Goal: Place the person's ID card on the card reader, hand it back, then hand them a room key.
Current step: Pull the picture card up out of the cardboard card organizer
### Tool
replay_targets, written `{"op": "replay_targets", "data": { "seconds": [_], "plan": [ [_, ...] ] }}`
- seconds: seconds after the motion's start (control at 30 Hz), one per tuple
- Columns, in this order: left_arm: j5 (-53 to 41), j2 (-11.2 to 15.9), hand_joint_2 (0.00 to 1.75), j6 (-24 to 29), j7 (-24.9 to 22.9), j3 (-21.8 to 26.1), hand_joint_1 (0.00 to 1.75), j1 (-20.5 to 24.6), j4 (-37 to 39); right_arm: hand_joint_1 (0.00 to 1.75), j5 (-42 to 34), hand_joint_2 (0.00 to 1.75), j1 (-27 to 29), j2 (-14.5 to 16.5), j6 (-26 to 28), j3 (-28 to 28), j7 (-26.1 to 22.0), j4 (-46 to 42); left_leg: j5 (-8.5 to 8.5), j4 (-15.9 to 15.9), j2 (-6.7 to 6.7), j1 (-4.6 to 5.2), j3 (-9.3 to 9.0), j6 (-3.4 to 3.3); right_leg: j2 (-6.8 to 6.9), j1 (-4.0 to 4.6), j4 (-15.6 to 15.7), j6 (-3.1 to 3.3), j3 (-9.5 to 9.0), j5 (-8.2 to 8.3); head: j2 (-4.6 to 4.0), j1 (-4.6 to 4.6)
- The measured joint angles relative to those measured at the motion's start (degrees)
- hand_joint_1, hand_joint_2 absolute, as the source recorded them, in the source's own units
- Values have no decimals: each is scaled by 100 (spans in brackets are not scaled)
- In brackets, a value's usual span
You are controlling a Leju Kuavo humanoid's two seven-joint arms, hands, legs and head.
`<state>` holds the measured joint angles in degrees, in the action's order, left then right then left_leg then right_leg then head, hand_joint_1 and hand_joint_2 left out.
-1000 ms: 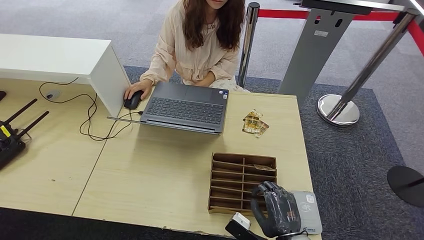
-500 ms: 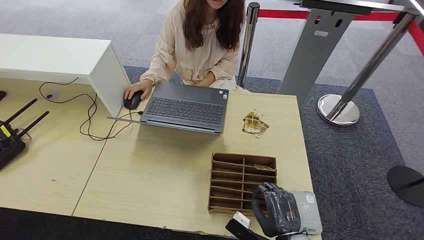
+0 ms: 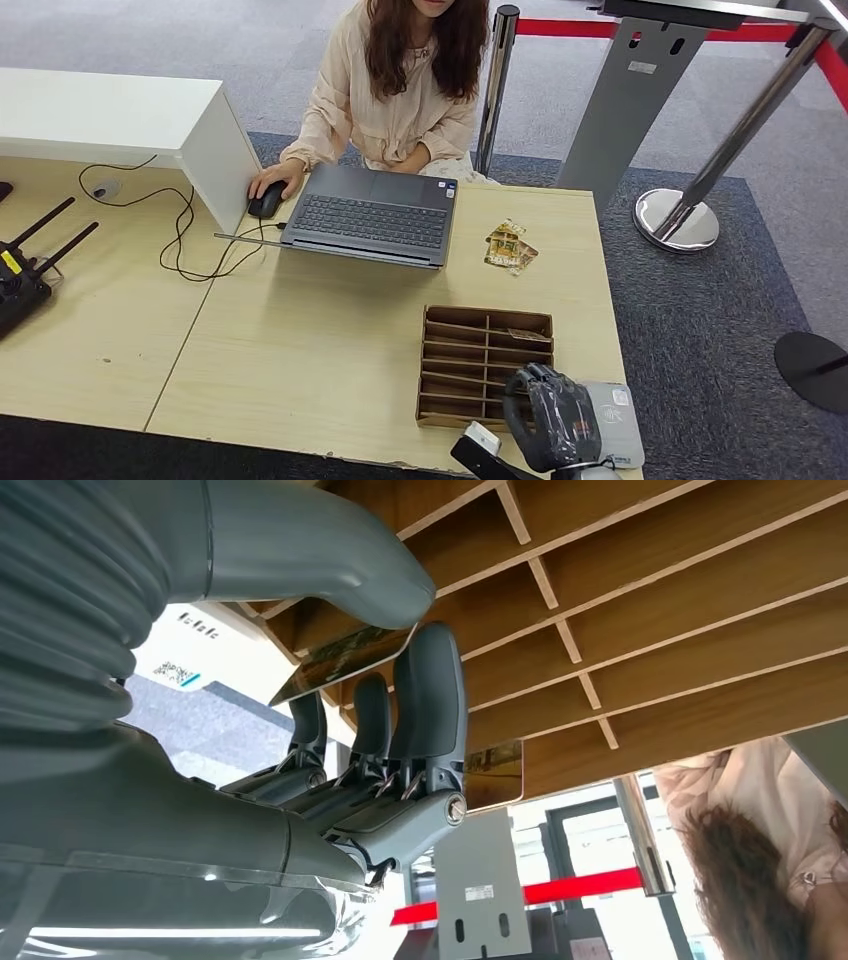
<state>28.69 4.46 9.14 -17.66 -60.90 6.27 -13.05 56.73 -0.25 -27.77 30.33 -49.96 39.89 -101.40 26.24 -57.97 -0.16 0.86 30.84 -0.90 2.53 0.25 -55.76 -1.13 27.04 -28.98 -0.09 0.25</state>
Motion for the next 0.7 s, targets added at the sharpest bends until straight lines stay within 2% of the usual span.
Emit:
{"op": "replay_targets", "data": {
  "seconds": [0.23, 0.33, 0.4, 0.53, 0.63, 0.7],
  "plan": [
    [-12, 0, 0, -14, 23, -26, 0, 2, 0, 103, 14, 175, -57, 17, -56, -2, 0, 8, -4, 0, 0, 0, 0, 0, 0, 0, 0, 1, 0, 2, 0, -1],
    [-19, 0, 0, -15, 26, -46, 0, 3, 0, 107, 14, 175, -79, 25, -70, -4, 1, 9, -6, 0, 0, 0, 0, 1, 0, 0, 0, -1, 0, 3, 0, -1],
    [-27, 0, 0, -16, 26, -56, 0, 3, 0, 118, 14, 175, -87, 26, -82, -6, 0, 10, -6, 0, 0, 0, 0, 1, 0, 0, 0, -1, 0, 4, 0, -1],
    [-36, 0, 0, -20, 28, -67, 0, 3, 0, 154, 14, 175, -104, 27, -94, -7, 0, 11, -8, 0, 0, 0, 0, -1, 0, 0, 0, -1, 0, 5, 0, 0],
    [-45, 0, 0, -25, 28, -75, 0, 3, 0, 164, 19, 175, -115, 29, -95, -7, 0, 17, -10, 0, 0, 0, 0, -2, 0, 0, 0, -2, 0, 7, 0, -1],
    [-51, 0, 0, -29, 31, -81, 0, 3, 0, 163, 27, 175, -131, 33, -92, -8, 0, 33, -11, 0, 0, 0, 0, -3, 0, 0, 0, -3, 0, 9, 0, -1]
  ]
}}
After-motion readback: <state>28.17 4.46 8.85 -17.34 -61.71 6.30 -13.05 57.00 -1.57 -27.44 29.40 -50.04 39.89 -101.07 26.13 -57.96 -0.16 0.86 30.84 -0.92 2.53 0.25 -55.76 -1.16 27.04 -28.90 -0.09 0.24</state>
